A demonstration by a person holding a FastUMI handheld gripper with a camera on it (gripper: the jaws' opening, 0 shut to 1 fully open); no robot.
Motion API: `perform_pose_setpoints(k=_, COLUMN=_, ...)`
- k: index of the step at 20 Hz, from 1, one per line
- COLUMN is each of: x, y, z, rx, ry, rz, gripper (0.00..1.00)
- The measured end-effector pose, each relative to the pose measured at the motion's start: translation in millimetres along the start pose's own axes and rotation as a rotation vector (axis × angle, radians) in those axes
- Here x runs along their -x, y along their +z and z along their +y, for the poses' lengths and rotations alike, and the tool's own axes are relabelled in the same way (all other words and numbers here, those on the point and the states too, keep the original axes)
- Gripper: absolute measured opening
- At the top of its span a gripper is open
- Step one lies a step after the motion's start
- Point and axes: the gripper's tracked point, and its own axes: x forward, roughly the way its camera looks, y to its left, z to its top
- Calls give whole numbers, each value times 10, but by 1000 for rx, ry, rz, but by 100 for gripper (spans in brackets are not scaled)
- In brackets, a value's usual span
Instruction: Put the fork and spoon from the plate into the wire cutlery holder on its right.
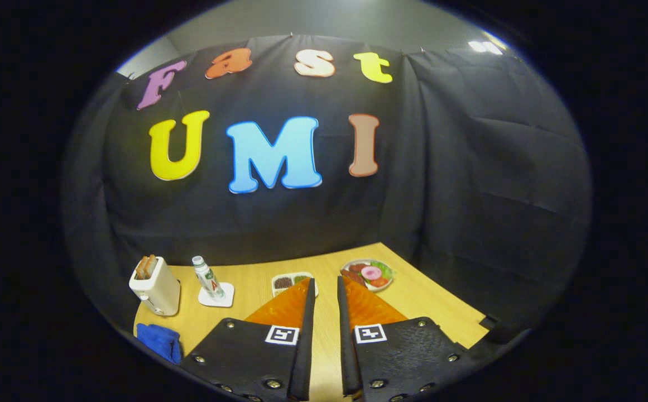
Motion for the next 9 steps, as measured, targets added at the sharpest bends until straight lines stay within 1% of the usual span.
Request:
perform_pose_setpoints(k=4, x=121, y=373, z=153, rx=16, ry=55, rz=-136, gripper=25)
perform_pose_setpoints(k=5, x=160, y=449, z=174, rx=25, ry=58, rz=-155, gripper=31)
perform_pose_setpoints(k=6, x=178, y=486, z=177, rx=34, ry=61, rz=-164, gripper=33)
perform_pose_setpoints(k=9, x=250, y=561, z=244, rx=48, ry=84, rz=-183, gripper=33)
